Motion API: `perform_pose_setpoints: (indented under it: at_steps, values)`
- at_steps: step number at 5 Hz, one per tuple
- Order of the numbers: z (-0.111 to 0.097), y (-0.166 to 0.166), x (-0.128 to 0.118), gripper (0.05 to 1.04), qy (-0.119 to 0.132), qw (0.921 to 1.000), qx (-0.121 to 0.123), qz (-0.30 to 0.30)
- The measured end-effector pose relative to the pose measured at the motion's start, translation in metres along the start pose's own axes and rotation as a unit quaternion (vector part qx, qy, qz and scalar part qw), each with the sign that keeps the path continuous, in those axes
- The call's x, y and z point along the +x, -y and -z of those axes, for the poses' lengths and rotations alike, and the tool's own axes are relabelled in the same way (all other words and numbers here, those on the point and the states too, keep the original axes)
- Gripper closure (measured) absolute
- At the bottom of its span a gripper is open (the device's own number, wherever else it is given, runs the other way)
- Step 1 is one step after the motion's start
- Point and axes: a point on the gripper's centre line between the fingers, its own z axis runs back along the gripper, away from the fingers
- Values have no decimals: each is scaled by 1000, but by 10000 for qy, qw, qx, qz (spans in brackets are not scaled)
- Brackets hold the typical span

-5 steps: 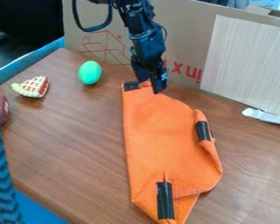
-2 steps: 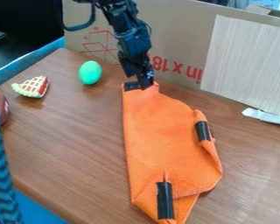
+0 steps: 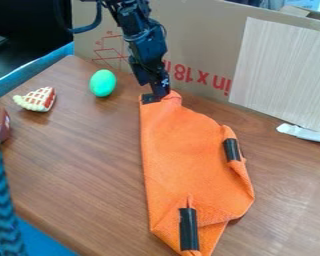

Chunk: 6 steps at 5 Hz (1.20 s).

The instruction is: Fold fabric from top left to bottom right

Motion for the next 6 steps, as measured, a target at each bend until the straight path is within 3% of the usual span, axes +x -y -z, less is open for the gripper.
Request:
perform_pose_setpoints:
  at_steps: [1, 2, 4, 5, 6]
  values:
    - [1, -11, 5, 83, -16, 9995, 293, -106]
    - [15, -6, 8, 83, -181, 9992, 336, -78]
    - [23, -8, 6, 83, -401, 9982, 426, -96]
    - [33, -8, 6, 139, -600, 9970, 474, -136]
    - [31, -9, 10, 393, -593, 9968, 514, -140]
